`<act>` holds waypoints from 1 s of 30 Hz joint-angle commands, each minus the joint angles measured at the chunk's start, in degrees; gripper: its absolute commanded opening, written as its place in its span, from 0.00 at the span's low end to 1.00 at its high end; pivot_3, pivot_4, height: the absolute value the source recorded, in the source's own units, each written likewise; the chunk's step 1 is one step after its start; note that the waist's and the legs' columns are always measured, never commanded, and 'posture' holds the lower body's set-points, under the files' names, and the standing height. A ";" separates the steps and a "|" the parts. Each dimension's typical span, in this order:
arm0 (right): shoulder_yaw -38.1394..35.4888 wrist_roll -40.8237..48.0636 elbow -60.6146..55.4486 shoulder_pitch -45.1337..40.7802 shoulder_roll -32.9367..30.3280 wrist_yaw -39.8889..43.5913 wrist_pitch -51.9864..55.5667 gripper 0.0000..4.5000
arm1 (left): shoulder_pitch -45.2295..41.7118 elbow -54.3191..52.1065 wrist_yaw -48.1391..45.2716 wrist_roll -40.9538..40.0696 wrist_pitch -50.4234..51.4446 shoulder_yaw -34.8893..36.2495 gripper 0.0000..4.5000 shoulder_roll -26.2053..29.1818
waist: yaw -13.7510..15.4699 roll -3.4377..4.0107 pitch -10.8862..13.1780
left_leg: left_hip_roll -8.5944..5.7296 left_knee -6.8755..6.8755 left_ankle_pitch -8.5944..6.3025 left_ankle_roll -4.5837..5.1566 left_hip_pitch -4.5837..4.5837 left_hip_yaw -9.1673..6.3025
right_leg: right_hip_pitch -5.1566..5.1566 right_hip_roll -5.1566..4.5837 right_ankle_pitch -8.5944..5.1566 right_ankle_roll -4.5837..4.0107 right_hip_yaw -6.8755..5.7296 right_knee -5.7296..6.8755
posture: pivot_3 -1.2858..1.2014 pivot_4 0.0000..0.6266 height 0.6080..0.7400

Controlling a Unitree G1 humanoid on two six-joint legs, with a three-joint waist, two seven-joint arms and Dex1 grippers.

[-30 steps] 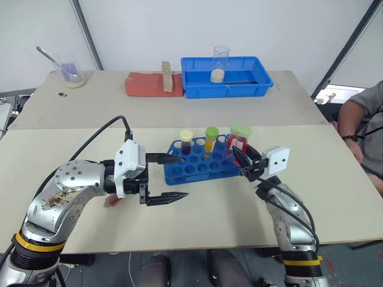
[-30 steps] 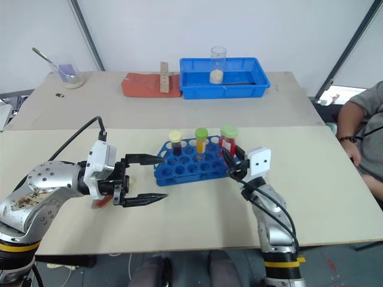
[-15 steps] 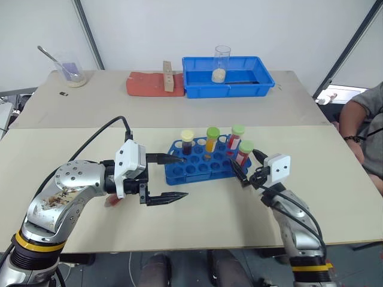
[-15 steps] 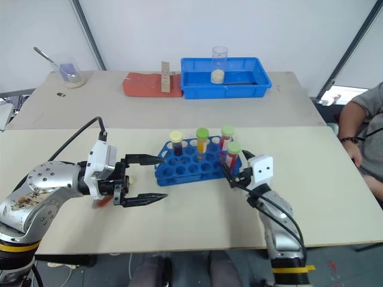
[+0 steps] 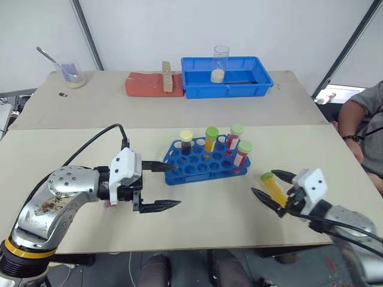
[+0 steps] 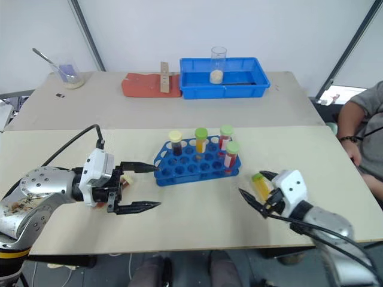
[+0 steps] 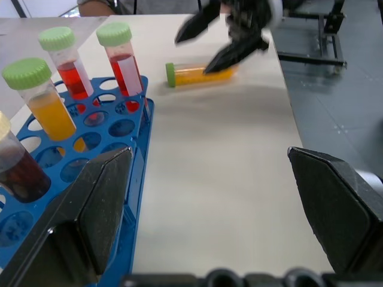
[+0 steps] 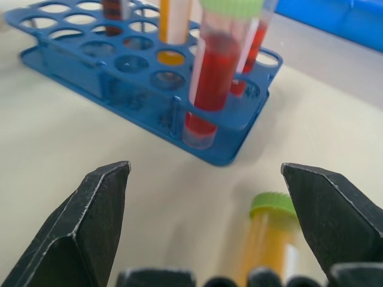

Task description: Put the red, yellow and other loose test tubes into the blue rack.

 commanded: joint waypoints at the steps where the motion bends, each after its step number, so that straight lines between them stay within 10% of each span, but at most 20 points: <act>1: -4.10 5.71 -5.16 -1.84 -6.78 1.49 11.37 0.99 | 0.06 -2.87 -2.20 1.73 -3.69 -0.66 1.00 0.96 | 0.10 -0.01 0.00 | 0.00 0.00 0.00 0.00 -0.01 -0.01 | 0.00 0.00 0.00 0.00 -0.01 -0.01 | 0.52 0.24 1.00; 13: 9.35 9.46 9.96 -27.47 -18.64 -1.36 46.08 0.99 | -1.09 -5.73 -3.93 3.66 -6.51 -5.48 1.00 -0.31 | 0.05 -0.11 0.04 | -0.05 0.00 0.00 0.00 -0.12 -0.02 | -0.02 -0.03 0.01 0.02 0.02 -0.14 | 0.52 0.24 1.00; 27: 31.44 4.36 29.43 -48.73 -17.61 6.78 54.03 0.99 | -0.32 -6.48 -4.46 4.71 -7.42 -7.29 1.00 -0.82 | 0.00 -0.10 0.04 | -0.05 0.01 -0.01 0.02 -0.18 -0.01 | -0.05 -0.03 0.03 0.08 0.04 -0.16 | 0.52 0.24 1.00; 30: 34.02 2.76 31.63 -50.44 -16.91 7.55 53.51 0.81 | 0.23 -6.64 -3.99 5.03 -7.61 -7.40 1.00 -1.02 | -0.01 -0.10 0.04 | -0.05 0.01 -0.01 0.02 -0.18 -0.01 | -0.05 -0.03 0.04 0.10 0.03 -0.17 | 0.52 0.24 1.00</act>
